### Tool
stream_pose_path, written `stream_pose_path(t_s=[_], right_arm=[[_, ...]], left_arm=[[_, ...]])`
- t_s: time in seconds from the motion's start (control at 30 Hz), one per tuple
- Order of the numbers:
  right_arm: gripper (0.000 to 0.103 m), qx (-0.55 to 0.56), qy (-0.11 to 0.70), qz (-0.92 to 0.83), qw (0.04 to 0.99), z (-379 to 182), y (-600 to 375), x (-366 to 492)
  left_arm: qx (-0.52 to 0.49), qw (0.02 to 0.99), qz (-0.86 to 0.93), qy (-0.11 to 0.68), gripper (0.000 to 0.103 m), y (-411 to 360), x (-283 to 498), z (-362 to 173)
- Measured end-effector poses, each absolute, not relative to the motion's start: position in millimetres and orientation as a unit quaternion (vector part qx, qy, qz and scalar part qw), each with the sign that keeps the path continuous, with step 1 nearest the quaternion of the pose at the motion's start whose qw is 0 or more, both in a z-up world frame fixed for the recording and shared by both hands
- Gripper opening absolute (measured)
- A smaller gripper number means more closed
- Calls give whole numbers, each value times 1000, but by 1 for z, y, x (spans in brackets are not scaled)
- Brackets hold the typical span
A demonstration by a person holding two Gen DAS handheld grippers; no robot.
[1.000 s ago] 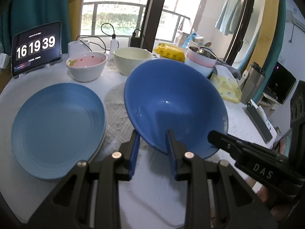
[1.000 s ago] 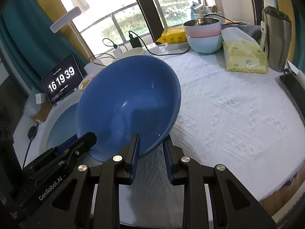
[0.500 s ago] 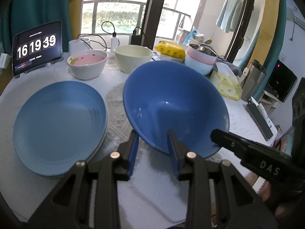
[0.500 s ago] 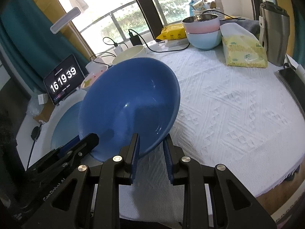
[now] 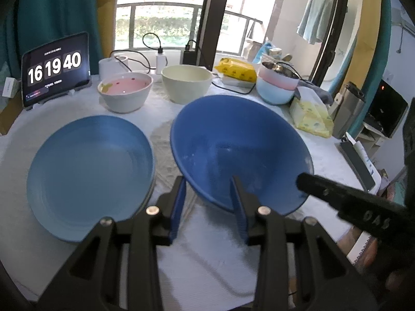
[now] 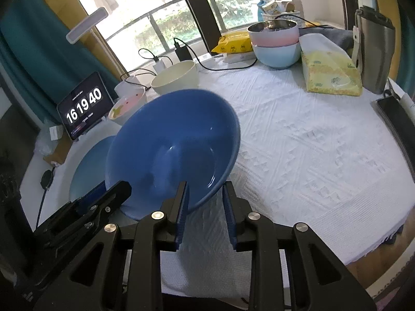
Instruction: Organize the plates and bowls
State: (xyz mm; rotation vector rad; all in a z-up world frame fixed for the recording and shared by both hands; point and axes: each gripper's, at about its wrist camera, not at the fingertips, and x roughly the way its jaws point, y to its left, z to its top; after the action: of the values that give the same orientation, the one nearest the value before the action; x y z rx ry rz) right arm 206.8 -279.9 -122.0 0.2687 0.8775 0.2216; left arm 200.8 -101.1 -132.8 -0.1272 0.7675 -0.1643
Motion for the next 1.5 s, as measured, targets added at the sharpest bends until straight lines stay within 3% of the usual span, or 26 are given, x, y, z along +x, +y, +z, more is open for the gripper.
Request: stream_pose_path(t_s=[0.03,0.2,1.5], right_arm=[[37,132,420,105,891,-121,-282,207],[37,138,416,96,894,-118,-290,209],[37,82,334,125,930,-45,-272,260]], left_arm=[[-59,923,-78,372,37,-101,201,-132],[-31,931,-63,359,45,-102,200,-129],[-41,963,-35,265,47,-57,246,-43]])
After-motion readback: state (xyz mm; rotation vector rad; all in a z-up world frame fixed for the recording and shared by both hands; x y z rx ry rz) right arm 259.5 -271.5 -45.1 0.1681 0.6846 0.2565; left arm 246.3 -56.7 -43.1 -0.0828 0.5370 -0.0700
